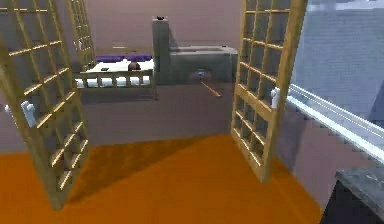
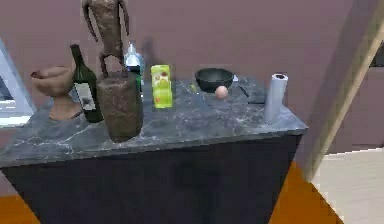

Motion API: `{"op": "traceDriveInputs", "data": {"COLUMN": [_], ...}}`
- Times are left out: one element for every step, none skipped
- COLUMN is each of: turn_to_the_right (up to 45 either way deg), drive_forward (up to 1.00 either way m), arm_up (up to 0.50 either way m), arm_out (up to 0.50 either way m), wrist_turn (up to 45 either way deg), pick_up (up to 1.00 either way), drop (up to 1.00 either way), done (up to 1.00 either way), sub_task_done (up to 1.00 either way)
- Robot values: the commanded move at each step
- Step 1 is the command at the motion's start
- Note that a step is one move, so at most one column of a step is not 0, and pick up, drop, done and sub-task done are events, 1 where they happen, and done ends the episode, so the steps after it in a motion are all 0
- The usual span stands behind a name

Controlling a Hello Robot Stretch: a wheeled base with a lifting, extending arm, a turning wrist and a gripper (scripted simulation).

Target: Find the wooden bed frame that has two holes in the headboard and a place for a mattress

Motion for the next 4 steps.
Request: {"op": "traceDriveInputs", "data": {"turn_to_the_right": [0.0, 0.0, 0.0, -3.0], "drive_forward": [1.00, 1.00, 1.00, 0.00], "arm_up": [0.00, 0.00, 0.00, 0.00], "arm_out": [0.00, 0.00, 0.00, 0.00], "wrist_turn": [0.0, 0.0, 0.0, 0.0], "pick_up": [0.00, 0.00, 0.00, 0.00], "drop": [0.00, 0.00, 0.00, 0.00], "done": [0.00, 0.00, 0.00, 0.00], "sub_task_done": [0.00, 0.00, 0.00, 0.00]}}
